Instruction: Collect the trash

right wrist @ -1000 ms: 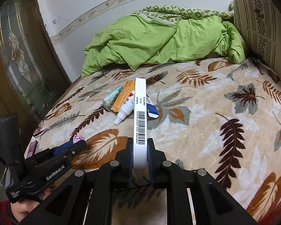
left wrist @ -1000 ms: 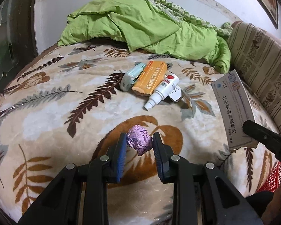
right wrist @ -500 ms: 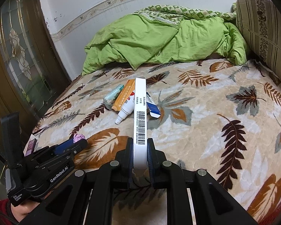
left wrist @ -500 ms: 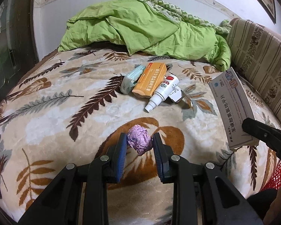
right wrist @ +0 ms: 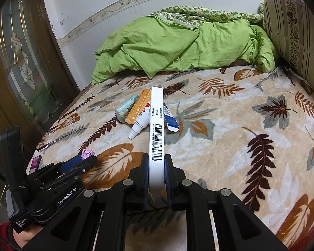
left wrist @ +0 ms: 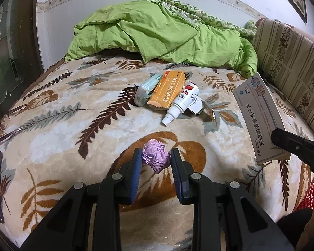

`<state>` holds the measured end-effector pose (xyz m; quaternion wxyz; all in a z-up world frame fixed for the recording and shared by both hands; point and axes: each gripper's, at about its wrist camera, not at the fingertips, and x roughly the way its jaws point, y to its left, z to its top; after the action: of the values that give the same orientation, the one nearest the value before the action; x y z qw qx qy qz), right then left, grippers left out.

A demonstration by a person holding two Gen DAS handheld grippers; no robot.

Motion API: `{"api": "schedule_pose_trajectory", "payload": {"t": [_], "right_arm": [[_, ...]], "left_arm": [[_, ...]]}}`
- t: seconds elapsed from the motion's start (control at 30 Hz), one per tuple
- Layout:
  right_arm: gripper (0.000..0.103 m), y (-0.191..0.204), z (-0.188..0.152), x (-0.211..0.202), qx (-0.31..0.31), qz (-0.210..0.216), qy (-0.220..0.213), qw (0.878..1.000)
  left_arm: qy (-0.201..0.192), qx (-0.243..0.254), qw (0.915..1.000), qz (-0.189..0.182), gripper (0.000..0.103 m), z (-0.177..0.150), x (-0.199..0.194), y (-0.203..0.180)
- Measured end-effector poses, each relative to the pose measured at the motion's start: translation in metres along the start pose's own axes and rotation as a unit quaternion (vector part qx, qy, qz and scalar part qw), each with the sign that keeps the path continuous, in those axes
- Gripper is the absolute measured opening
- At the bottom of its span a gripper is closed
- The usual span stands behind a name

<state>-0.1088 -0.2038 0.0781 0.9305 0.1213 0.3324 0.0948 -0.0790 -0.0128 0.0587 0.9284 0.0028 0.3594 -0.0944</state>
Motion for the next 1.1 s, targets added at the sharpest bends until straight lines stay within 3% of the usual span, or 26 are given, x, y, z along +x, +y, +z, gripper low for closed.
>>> {"api": "schedule_pose_trajectory", "payload": {"t": [1.1], "right_arm": [[0.014,0.0015,-0.0005,-0.0001,-0.002,-0.002,0.000,1.000]], "left_arm": [[-0.010,0.006,0.9999,0.009,0.027,0.0027,-0.0043,0.0007]]}}
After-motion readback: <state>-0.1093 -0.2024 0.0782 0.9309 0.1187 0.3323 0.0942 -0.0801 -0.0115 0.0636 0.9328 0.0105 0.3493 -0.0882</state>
